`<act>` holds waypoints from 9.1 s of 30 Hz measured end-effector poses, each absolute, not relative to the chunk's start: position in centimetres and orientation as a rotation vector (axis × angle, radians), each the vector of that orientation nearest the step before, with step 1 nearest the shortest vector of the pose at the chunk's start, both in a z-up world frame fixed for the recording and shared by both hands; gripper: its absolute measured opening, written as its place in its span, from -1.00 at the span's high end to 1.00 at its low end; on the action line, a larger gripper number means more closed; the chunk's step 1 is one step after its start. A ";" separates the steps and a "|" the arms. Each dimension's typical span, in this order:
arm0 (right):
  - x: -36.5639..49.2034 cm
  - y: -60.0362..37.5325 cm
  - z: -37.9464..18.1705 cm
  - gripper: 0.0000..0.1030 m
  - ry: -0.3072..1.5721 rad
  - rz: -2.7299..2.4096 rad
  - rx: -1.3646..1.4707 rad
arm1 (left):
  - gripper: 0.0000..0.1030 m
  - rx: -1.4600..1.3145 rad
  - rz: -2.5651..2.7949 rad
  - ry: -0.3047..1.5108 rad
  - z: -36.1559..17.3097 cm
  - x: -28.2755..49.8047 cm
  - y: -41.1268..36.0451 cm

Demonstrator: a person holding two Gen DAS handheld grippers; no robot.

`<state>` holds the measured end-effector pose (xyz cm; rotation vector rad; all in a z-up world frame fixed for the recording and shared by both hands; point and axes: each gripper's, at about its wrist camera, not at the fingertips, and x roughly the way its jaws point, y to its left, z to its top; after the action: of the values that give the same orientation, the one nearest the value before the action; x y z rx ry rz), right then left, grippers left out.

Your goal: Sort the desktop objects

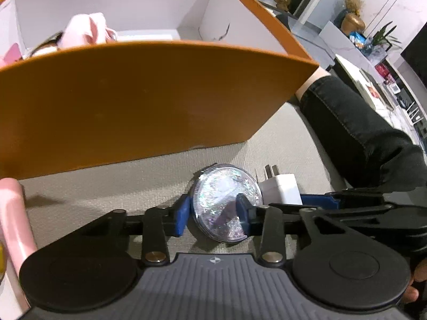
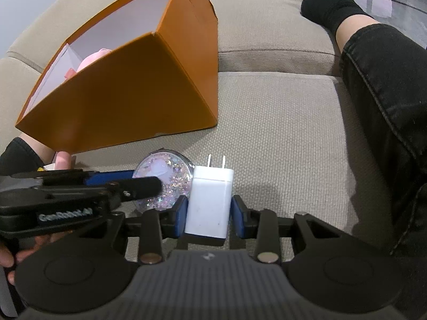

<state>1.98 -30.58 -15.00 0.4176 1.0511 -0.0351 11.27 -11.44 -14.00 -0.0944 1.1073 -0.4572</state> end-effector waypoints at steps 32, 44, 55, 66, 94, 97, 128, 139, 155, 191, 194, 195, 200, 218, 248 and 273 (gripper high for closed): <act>1.1 -32.4 -14.0 0.30 1.018 -0.031 0.545 | 0.71 -0.201 -0.572 1.089 -11.3 8.3 -9.6; 1.5 -31.1 -3.1 0.30 0.826 0.121 0.403 | 0.71 -0.173 -0.598 0.877 -1.2 9.5 -6.5; 11.9 -29.7 -0.4 0.30 0.839 0.077 0.163 | 0.71 -0.174 -0.550 0.990 -2.5 19.6 -7.7; 16.6 -29.8 -3.4 0.30 0.954 0.084 0.073 | 0.71 -0.051 -0.595 1.234 -9.4 23.9 -10.5; 17.7 -29.2 -4.3 0.30 0.981 0.042 0.040 | 0.40 0.205 -0.530 1.249 -9.8 23.1 -11.4; 17.7 -29.2 -4.3 0.30 0.984 0.045 0.038 | 0.41 0.214 -0.527 1.238 -9.8 23.1 -11.8; 22.6 -25.7 -11.2 0.28 1.430 -0.049 0.153 | 0.41 -0.063 -0.467 0.902 -4.3 19.2 -0.9; 24.4 -25.2 -7.9 0.08 1.366 -0.016 -0.021 | 0.41 -0.128 -0.482 0.871 -4.8 18.6 0.7; 24.6 -23.0 -14.7 0.55 1.603 0.246 -0.691 | 0.41 -0.152 -0.478 0.884 -5.6 19.0 1.4; 22.2 -23.6 -6.9 0.72 1.282 0.127 -0.468 | 0.40 -0.178 -0.284 0.888 -2.0 11.4 4.7; 21.2 -22.7 -8.3 0.72 1.324 0.116 -0.521 | 0.40 -0.178 -0.262 0.893 -1.8 10.9 5.0; 21.6 -23.0 -9.0 0.72 1.354 0.109 -0.521 | 0.40 -0.174 -0.262 0.890 -1.6 10.8 4.8; 23.2 -24.1 -9.8 0.72 1.437 0.107 -0.486 | 0.40 -0.175 -0.333 0.893 -0.9 12.8 3.1; 22.2 -25.2 -11.7 0.72 1.466 0.309 -0.548 | 0.13 -0.118 -0.402 1.150 -8.2 23.7 -6.8; 19.8 -25.8 -8.7 0.72 1.455 0.520 -0.323 | 0.53 -0.234 -0.343 1.122 -7.2 22.7 -1.0; 15.0 -24.5 -6.6 0.71 1.346 0.473 -0.410 | 0.40 -0.230 -0.350 1.044 -4.6 20.8 -0.5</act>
<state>14.96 -24.48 -6.64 -0.4099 1.3465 0.4726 20.80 -0.48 -4.60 -0.2297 1.0437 -0.3505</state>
